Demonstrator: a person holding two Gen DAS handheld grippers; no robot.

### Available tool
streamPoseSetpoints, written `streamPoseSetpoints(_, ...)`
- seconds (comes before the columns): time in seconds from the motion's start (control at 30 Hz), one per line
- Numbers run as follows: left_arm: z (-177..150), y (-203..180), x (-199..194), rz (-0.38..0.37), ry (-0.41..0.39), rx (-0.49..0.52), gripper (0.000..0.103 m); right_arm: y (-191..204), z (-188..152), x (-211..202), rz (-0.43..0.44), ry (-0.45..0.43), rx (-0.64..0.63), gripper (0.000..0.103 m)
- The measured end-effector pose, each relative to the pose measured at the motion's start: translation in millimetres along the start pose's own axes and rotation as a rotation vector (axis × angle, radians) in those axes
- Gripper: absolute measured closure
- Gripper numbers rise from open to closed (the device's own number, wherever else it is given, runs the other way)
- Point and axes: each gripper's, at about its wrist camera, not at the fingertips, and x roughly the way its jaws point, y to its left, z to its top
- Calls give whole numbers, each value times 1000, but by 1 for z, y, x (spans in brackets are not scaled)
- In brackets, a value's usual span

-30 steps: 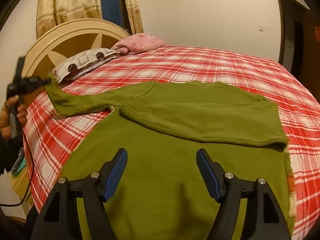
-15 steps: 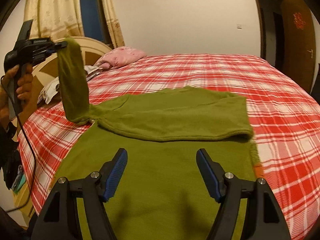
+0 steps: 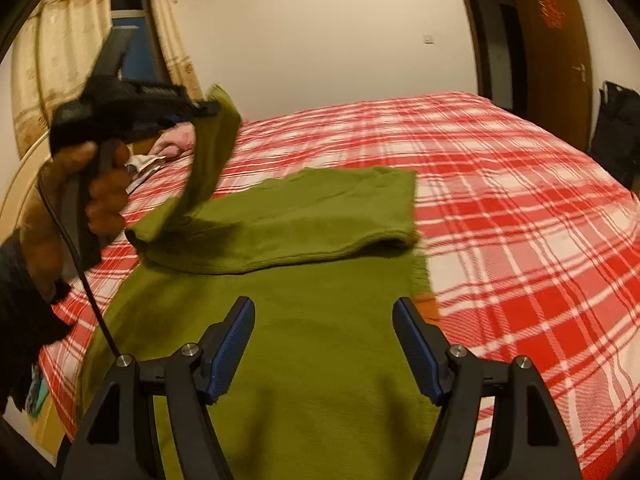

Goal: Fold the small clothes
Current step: 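Fold the held sleeve across the sweater body and open the left gripper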

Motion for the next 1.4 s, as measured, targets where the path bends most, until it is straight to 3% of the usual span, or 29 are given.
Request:
streamPoseSetpoints(0.07,-7,-13,18,4,33,24,90,-8,-1,0,-12,1,20,31)
streamPoseSetpoints(0.2,-19,-32,34,14,88,81,72,-20,-2,1,-8,3,59,31)
streamPoseSetpoints(0.27,-22,-37,20,13,59,121,58,-24,-2,2,3,5,69,22)
streamPoseSetpoints(0.3,-23,-37,10,18,42,144,43,-27,-2,2,5,6,74,19)
streamPoseSetpoints(0.33,-23,-37,4,21,26,159,35,-29,-2,1,3,4,80,19)
streamPoseSetpoints(0.43,-29,-25,-28,58,-24,222,29,-37,1,3,9,18,112,19)
streamPoseSetpoints(0.53,-39,-1,-40,168,-34,263,16,-42,12,4,8,22,126,19)
streamPoseSetpoints(0.6,-54,26,-43,305,-22,314,16,-42,26,7,16,24,122,19)
streamPoseSetpoints(0.63,-58,36,-44,334,-11,318,16,-41,35,10,29,22,118,19)
streamPoseSetpoints(0.77,-70,108,-47,433,58,182,16,-33,73,45,79,73,98,19)
streamPoseSetpoints(0.87,-78,147,-39,525,110,102,16,-23,93,91,51,128,51,21)
streamPoseSetpoints(0.93,-85,164,-32,542,149,63,16,-21,97,118,28,175,51,38)
streamPoseSetpoints(1.07,-101,186,-25,537,197,-9,14,-15,90,161,-55,265,8,40)
streamPoseSetpoints(1.13,-103,190,-25,558,214,-28,7,-19,84,171,-107,307,-16,40)
streamPoseSetpoints(1.2,-102,192,-29,554,210,-54,7,-30,81,167,-126,288,2,46)
streamPoseSetpoints(1.4,-109,197,-31,573,212,-50,3,-31,90,145,-72,235,29,45)
